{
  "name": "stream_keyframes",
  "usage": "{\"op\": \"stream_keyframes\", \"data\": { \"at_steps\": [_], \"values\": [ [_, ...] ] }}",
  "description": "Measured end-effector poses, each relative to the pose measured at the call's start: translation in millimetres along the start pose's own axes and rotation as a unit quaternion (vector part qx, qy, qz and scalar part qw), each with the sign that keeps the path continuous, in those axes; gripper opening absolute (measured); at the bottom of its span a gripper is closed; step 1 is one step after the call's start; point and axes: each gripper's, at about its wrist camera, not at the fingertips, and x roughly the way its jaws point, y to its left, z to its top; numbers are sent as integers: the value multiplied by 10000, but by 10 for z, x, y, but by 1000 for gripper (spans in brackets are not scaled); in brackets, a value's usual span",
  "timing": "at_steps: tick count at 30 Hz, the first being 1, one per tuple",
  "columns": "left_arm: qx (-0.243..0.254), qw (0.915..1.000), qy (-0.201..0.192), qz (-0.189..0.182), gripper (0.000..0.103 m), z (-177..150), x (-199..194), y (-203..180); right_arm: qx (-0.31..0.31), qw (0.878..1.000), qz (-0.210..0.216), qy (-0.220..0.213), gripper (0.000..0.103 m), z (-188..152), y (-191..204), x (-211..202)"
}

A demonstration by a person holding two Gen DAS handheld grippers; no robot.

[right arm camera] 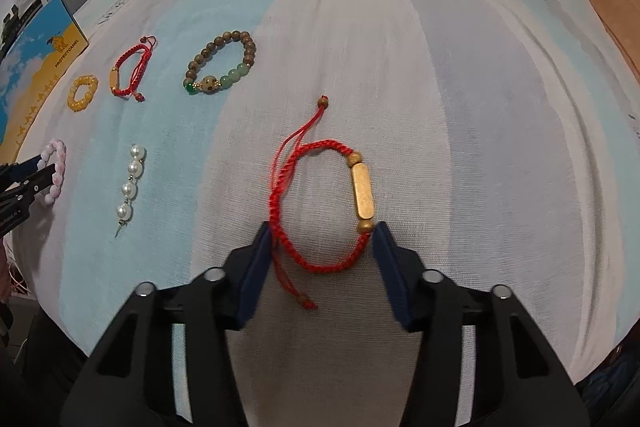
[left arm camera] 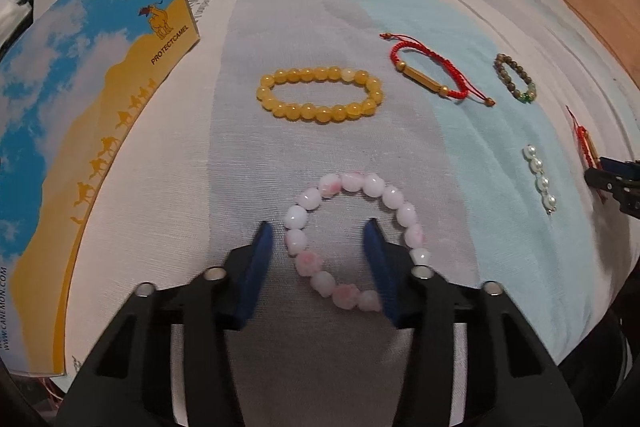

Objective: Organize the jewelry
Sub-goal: 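Grasp the pink-white bead bracelet with the left tool while the right tool grasps the red cord bracelet, then carry both held bracelets over the white cardboard box with both tools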

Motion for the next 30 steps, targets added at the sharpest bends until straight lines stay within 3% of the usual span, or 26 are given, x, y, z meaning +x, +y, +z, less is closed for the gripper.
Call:
{"op": "stream_keyframes", "data": {
  "at_steps": [1, 3, 5, 10, 30],
  "values": [
    [9, 10000, -1, -17, 33, -6, -9, 8, -15, 10000, 16, 5, 36, 1, 12, -6],
    [9, 10000, -2, -43, 15, -3, -28, 3, -12, 10000, 22, -4, 27, 2, 6, -24],
    [7, 10000, 7, -65, 12, 0, -48, 3, 7, 10000, 60, -4, 22, 0, -2, -39],
    [-28, 9999, 21, -143, 12, 25, -91, 8, 11, 10000, 71, -62, 16, 6, 14, -123],
    [-126, 9986, -465, -224, 12, 241, -727, 63, -20, 9972, 252, -708, 16, 259, 181, -755]
  ]
}}
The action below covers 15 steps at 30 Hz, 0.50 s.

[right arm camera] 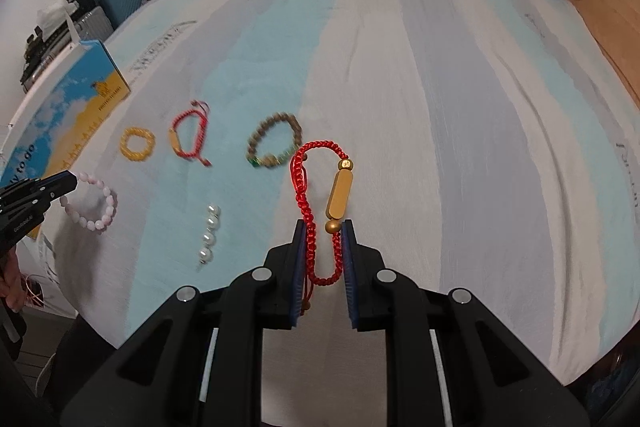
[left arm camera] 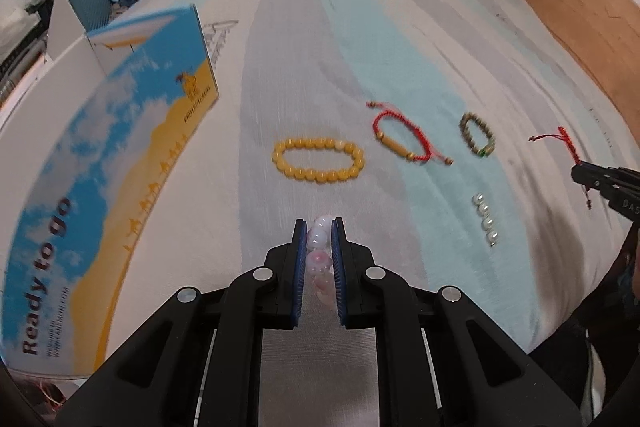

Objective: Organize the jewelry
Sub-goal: 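Carry both held bracelets over the white cardboard box with both tools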

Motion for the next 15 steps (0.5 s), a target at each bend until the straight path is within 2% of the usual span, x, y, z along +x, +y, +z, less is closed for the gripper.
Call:
{"op": "stream_keyframes", "data": {
  "at_steps": [15],
  "values": [
    [-50, 9987, -477, 189, 12, 391, -584, 247, -223, 9986, 203, -439, 16, 428, 529, -333]
  ]
}}
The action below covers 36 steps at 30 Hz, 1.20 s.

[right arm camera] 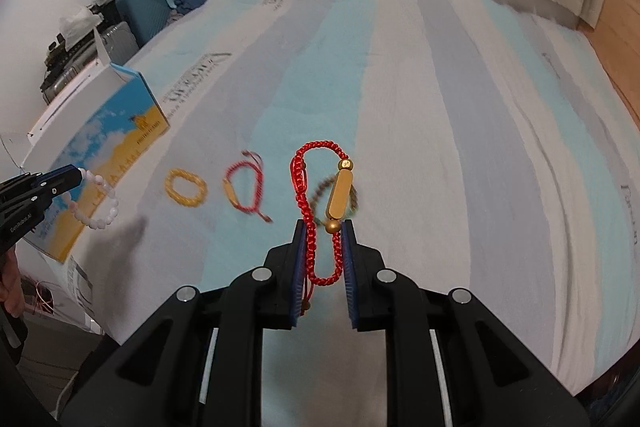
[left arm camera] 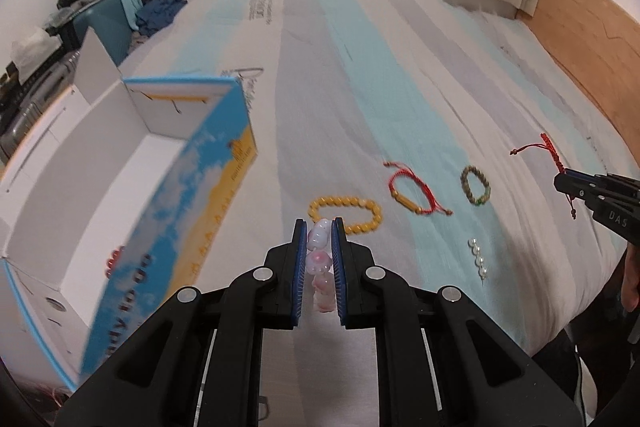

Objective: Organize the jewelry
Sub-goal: 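Carry both held bracelets over the white cardboard box with both tools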

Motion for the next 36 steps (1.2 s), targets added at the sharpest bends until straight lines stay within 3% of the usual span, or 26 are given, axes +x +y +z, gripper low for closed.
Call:
{"op": "stream_keyframes", "data": {
  "at_steps": [18, 36],
  "values": [
    [-338, 9972, -527, 415, 12, 339, -666, 761, -782, 9942, 536, -513, 16, 696, 1244, -269],
    [-909, 9911, -493, 834, 12, 223, -914, 1764, -1914, 9725, 1231, -490, 16, 964, 2878, -91]
  ]
}}
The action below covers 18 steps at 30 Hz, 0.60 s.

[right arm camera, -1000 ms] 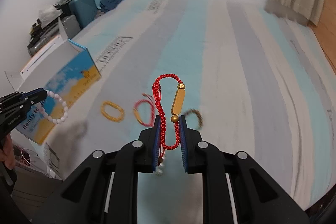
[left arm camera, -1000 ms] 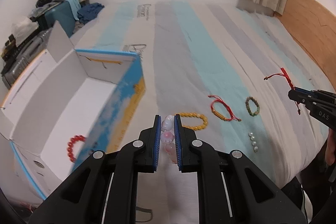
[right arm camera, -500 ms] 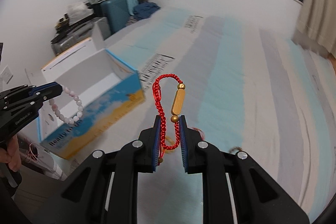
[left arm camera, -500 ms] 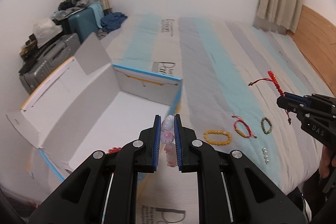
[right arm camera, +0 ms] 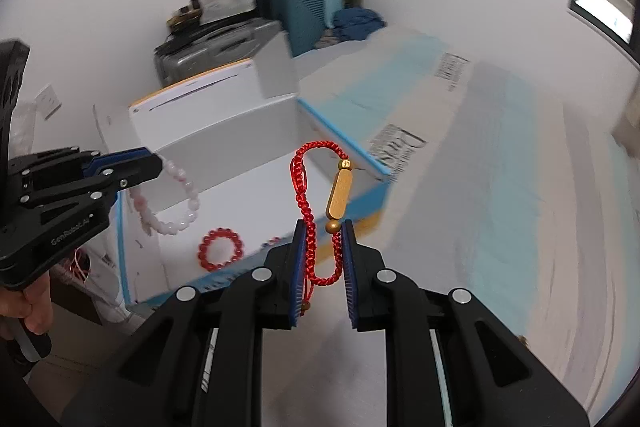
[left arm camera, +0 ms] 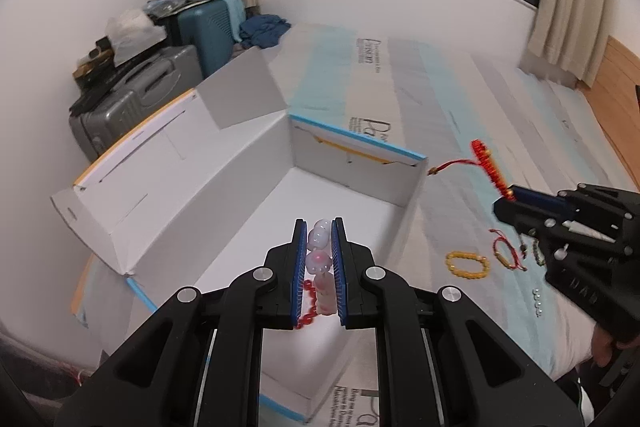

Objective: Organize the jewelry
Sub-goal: 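Carry both held bracelets over the white cardboard box with both tools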

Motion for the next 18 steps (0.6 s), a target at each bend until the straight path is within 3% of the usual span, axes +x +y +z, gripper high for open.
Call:
{"op": "stream_keyframes", "data": {
  "at_steps": [9, 18],
  "values": [
    [-283, 9991, 306, 87, 12, -82, 236, 429, -482, 9960, 430, 611, 16, 196, 519, 575],
    [-618, 9944, 850, -126, 12, -237, 642, 723, -843, 9853, 538, 1389, 16, 191, 746, 1098]
  ]
}}
